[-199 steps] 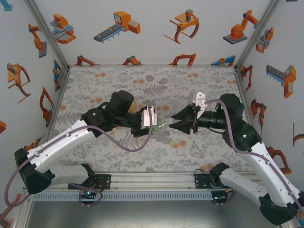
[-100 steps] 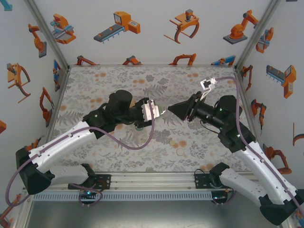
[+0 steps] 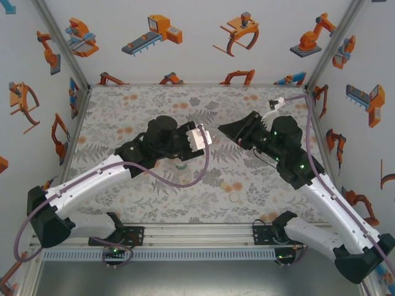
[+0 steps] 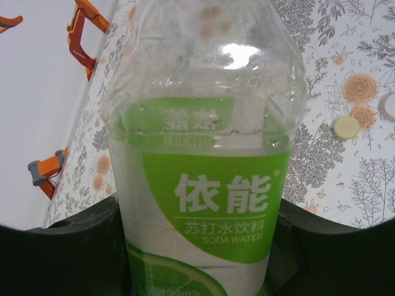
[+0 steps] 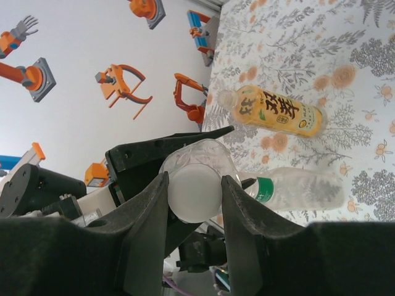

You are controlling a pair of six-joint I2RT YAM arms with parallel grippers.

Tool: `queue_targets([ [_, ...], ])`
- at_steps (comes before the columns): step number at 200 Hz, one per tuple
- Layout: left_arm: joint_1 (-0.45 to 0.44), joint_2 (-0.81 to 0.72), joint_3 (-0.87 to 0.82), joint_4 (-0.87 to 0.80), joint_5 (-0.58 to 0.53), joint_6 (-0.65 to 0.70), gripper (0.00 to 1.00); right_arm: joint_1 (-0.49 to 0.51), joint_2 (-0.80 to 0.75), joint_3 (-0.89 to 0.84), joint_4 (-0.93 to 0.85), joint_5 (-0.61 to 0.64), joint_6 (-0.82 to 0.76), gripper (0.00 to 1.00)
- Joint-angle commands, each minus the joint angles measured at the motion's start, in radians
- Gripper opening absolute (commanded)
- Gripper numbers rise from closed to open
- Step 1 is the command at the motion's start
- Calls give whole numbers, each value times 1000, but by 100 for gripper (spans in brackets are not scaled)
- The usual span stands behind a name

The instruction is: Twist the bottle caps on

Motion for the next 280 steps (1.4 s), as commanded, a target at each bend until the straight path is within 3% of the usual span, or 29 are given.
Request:
queue_targets([
  [1, -17, -12, 67, 119, 54, -16, 0, 20, 8, 40, -100, -60, 16, 18],
  [25, -17, -18, 73, 51, 115, 14, 0, 20, 10, 67, -95, -93, -45, 29],
  [53, -17, -34, 72, -8, 164, 18, 0, 20, 10, 114, -76, -149, -144, 50],
  [84, -18, -56, 71, -61, 182, 24, 0, 21, 4, 185, -112, -205, -277, 64],
  [129, -18, -89, 78, -168, 235, 27, 0, 20, -36, 234, -149, -264, -501, 65],
  [176, -18, -114, 92, -281, 319, 39, 0, 20, -147, 140, -60, -444, -901, 60],
  [225, -17, -113, 114, -399, 435, 59, 0, 20, -145, 206, -294, -701, -1341, 61],
  [253, -17, -105, 128, -435, 497, 53, 0, 20, -124, 224, -368, -752, -1453, 61],
  [280, -17, -101, 128, -436, 519, 43, 0, 20, -113, 205, -340, -762, -1458, 60],
])
